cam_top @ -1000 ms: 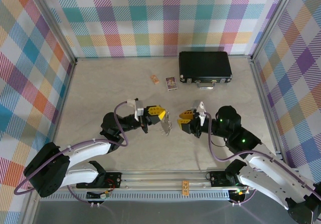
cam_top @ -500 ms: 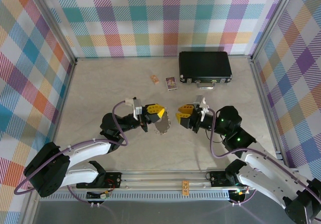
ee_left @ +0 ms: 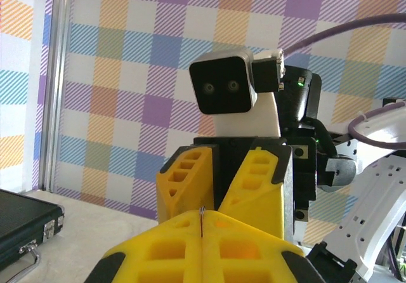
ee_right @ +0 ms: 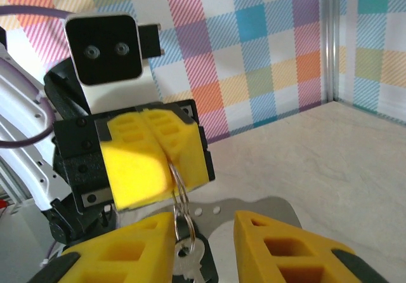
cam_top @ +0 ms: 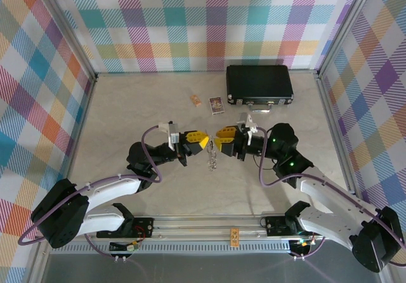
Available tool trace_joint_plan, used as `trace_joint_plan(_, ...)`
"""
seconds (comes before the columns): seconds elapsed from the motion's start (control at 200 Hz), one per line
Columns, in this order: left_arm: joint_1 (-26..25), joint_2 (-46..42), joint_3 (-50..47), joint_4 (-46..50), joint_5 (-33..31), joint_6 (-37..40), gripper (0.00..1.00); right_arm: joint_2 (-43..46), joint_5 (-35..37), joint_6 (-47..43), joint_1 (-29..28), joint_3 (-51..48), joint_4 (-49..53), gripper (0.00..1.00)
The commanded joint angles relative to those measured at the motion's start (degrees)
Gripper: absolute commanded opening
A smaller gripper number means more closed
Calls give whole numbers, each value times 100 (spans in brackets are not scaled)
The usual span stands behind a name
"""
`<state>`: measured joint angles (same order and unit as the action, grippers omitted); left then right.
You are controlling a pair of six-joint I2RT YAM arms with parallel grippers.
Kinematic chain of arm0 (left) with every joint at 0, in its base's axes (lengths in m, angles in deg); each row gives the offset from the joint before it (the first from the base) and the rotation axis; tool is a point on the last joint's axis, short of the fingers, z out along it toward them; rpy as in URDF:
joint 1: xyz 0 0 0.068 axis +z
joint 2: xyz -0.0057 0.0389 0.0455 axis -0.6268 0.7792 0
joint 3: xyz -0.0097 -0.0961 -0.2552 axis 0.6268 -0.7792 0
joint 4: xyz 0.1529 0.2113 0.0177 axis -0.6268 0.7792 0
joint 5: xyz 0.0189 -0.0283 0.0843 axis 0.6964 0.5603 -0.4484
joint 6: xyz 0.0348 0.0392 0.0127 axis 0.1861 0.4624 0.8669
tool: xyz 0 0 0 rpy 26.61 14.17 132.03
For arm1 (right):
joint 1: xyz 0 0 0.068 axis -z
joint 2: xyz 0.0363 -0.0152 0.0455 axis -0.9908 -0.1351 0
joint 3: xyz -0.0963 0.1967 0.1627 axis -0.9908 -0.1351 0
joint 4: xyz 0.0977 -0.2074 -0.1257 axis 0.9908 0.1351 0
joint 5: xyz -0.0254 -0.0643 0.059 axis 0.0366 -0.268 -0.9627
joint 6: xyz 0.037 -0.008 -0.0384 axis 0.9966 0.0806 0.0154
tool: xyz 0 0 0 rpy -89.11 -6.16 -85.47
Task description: Put the keys on the keyring
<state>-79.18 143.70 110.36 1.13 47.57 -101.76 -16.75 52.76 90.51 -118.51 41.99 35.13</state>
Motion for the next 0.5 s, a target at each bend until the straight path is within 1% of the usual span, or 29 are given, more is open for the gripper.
trace_joint_plan(0.0, -25, 24, 200, -389, 124, -63, 0, -115, -406, 164, 59, 229, -362, 30)
trace_joint_plan(0.175, -24, 50, 210, -389, 155, -66, 0, -291, -723, 259, 90, 342, -373, 28)
trace_joint_plan(0.315, -22, 45, 215, -398, 173, -75, 0, -366, -830, 298, 107, 376, -369, 26)
trace_joint_plan(0.495, -22, 45, 236, -399, 195, -97, 0, -437, -1065, 365, 120, 415, -403, 19)
